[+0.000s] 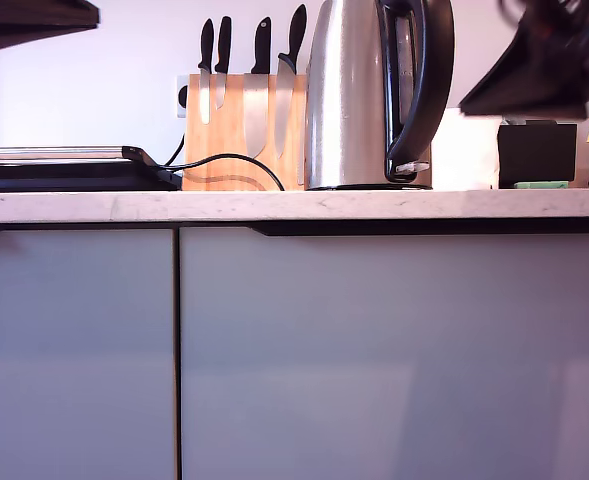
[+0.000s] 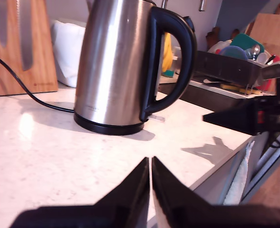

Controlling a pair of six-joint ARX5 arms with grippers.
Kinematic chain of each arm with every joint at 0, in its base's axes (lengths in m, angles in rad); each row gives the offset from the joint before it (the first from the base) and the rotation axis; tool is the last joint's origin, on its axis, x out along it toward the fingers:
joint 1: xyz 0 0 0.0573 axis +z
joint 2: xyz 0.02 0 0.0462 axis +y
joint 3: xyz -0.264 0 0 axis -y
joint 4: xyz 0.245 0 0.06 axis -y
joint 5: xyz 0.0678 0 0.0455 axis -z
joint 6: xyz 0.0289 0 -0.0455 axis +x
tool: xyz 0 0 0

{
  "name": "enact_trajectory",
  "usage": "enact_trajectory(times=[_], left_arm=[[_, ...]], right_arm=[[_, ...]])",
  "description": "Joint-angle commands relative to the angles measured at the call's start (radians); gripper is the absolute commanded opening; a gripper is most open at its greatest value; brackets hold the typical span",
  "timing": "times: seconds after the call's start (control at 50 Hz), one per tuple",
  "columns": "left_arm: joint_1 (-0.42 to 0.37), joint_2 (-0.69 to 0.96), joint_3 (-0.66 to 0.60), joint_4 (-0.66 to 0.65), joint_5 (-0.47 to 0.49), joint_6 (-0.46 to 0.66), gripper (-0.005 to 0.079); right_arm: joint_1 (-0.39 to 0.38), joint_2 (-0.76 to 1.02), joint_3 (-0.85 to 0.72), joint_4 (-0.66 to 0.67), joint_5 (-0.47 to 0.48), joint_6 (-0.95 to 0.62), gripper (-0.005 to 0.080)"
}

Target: Switch the kettle on

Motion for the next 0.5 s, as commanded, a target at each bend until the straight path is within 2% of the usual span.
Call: enact_trajectory(times=[0.0,0.26,0.48], left_arm=[[-0.008,0.013,0.002,0.014,0.000,0.004,-0.0019],[-0.013,0.023,0.002,0.022,-0.008,0.030,-0.0019],[-0.013,0.023,0.002,0.045,-0.026,0.031,-0.0019]], right_arm=[[0.015,0.027,0.022,0.045,0.015,-0.009,-0.0010],[0.023,0.145,0.040,0.172,0.045,-0.034,-0.0010],[0.024,0.231,0.109,0.180,0.045,-0.083,-0.0010]])
